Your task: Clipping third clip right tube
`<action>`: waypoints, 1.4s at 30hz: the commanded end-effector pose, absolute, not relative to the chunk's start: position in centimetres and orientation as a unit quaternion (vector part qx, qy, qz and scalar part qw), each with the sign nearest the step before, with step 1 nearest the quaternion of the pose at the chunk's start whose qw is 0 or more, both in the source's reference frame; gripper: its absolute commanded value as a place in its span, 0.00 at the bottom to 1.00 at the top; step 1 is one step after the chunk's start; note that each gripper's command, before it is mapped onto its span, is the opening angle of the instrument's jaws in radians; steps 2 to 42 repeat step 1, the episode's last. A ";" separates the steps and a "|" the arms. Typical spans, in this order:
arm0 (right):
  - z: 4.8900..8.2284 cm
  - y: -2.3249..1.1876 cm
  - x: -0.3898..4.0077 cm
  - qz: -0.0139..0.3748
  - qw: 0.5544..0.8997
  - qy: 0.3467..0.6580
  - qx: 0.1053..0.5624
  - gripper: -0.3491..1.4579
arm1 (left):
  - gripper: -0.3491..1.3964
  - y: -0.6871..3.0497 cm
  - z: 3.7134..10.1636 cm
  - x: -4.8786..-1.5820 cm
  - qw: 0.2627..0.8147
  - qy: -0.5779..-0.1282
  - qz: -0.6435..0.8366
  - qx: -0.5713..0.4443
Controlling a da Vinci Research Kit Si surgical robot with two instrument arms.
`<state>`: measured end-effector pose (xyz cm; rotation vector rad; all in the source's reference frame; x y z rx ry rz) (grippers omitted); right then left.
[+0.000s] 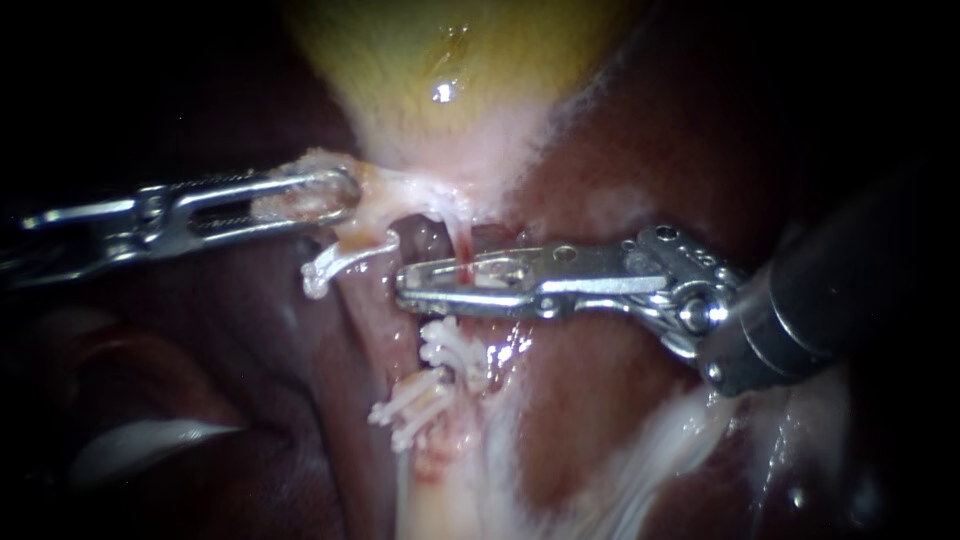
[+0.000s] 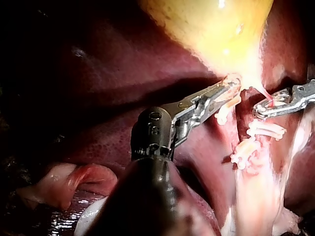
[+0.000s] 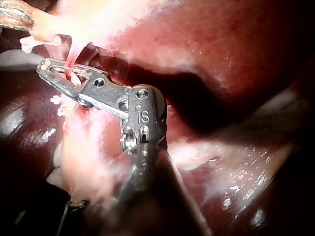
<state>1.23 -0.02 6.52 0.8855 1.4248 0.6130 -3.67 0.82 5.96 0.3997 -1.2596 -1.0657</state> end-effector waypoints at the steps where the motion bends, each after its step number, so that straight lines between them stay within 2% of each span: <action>1: 6.52 -0.01 1.22 0.268 0.627 0.621 0.386 0.00 | 0.00 0.81 5.96 -3.67 0.661 -0.557 -0.471 0.177; 42: 6.52 -0.01 1.22 0.268 0.627 0.621 0.386 0.00 | 0.00 0.81 5.96 -3.67 0.661 -0.557 -0.471 0.177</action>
